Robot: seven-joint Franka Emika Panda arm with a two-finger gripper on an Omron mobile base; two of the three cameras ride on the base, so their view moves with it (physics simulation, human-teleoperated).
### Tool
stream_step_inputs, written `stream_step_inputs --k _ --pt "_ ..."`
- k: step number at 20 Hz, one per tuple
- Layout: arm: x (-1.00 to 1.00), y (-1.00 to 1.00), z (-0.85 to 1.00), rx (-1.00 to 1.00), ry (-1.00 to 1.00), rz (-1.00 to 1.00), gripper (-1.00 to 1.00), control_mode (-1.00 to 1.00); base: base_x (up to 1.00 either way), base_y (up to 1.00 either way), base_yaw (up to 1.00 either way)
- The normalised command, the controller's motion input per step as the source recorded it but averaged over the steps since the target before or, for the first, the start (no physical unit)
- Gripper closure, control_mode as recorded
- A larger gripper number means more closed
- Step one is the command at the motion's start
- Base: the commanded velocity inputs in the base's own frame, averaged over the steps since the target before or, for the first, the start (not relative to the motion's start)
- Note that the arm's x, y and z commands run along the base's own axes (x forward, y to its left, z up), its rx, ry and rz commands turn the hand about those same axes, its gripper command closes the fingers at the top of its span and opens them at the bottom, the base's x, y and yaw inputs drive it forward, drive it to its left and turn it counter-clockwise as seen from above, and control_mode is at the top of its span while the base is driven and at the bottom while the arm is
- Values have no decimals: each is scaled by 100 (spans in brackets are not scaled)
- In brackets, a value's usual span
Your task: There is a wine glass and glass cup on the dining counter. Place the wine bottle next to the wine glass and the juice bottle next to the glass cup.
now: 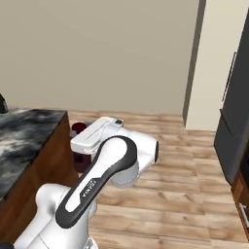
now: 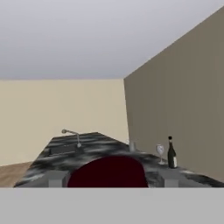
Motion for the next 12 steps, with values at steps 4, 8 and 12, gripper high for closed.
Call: stream_step_inputs --k 4,8,12 --pt "0 0 0 0 0 0 100 100 100 -27 34" --pt "0 0 0 0 0 0 100 100 100 -58 29" --pt "0 0 0 0 0 0 100 100 100 -75 27"
